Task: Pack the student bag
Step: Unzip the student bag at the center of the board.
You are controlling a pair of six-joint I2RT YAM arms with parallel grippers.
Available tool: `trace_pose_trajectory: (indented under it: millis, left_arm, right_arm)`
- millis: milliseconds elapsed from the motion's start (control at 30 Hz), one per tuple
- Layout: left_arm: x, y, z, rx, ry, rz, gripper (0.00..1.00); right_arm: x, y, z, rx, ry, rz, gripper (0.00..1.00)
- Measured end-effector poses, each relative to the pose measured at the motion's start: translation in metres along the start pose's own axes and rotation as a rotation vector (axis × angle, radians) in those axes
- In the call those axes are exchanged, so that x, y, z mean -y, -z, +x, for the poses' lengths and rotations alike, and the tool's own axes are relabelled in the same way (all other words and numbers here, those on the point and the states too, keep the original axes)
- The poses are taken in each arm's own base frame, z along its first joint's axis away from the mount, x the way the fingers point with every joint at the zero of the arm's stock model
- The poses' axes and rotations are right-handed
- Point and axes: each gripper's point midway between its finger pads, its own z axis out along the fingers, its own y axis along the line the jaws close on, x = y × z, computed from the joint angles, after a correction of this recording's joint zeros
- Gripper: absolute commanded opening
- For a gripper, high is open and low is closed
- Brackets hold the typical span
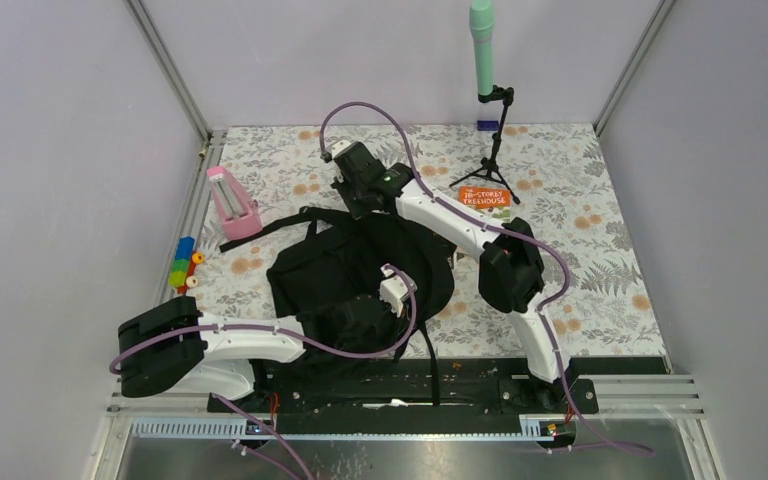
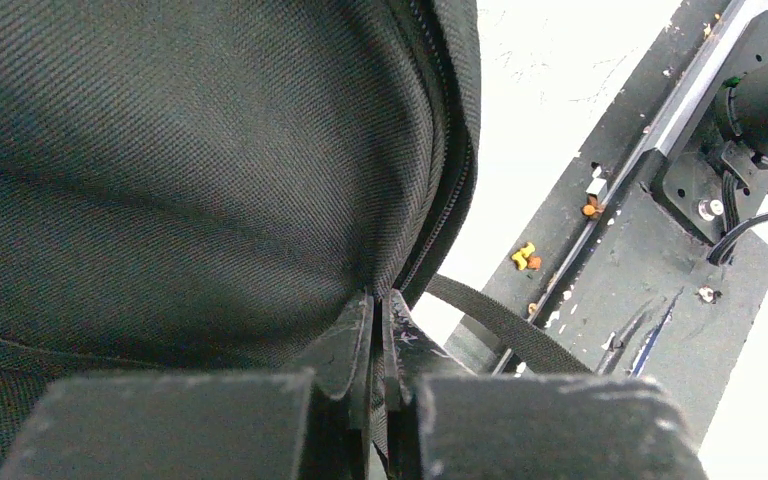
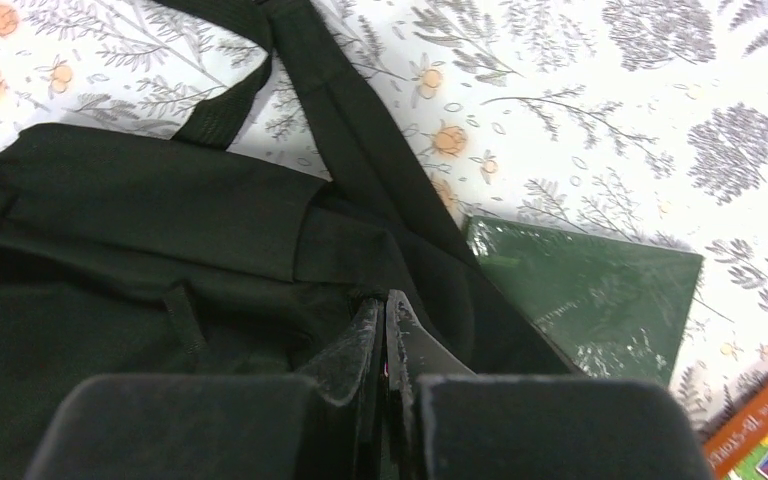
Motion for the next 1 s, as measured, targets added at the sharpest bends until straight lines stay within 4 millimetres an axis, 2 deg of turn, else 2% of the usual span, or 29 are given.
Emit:
trace_pose_trajectory:
  millis: [200,467,567,700,767,900,933,1000]
  left_arm:
    - [0.001,0.000,0.001,-0.004,-0.019,0.012,0.00]
    - [0.003,0.000,0.002,-0.011,-0.034,0.024,0.00]
    - [0.003,-0.001,0.003,-0.015,-0.037,0.025,0.00]
    - [0.003,-0.001,0.003,-0.014,-0.036,0.025,0.00]
    - [0.002,0.000,0.003,-0.014,-0.034,0.022,0.12]
    - [0.006,0.006,-0.003,-0.008,-0.015,0.024,0.44]
    - [0.009,0.010,-0.009,0.003,-0.011,0.030,0.52]
    - [0.015,0.019,-0.025,0.039,-0.005,0.040,0.68]
  right_arm:
    - [-0.023,-0.012,0.004,-0.018,0.025,-0.100,0.00]
    - [-0.047,-0.017,0.014,-0.043,0.070,-0.197,0.00]
    - [-0.052,-0.017,0.016,-0.043,0.090,-0.197,0.00]
    - [-0.047,-0.020,0.016,-0.038,0.100,-0.125,0.00]
    - [-0.042,-0.021,0.015,-0.031,0.092,-0.076,0.01]
    - [-0.032,-0.019,0.017,-0.019,0.073,-0.007,0.31]
    - [-0.031,-0.016,0.018,-0.017,0.069,-0.001,0.40]
    - [-0.028,-0.004,0.018,-0.010,0.064,0.007,0.49]
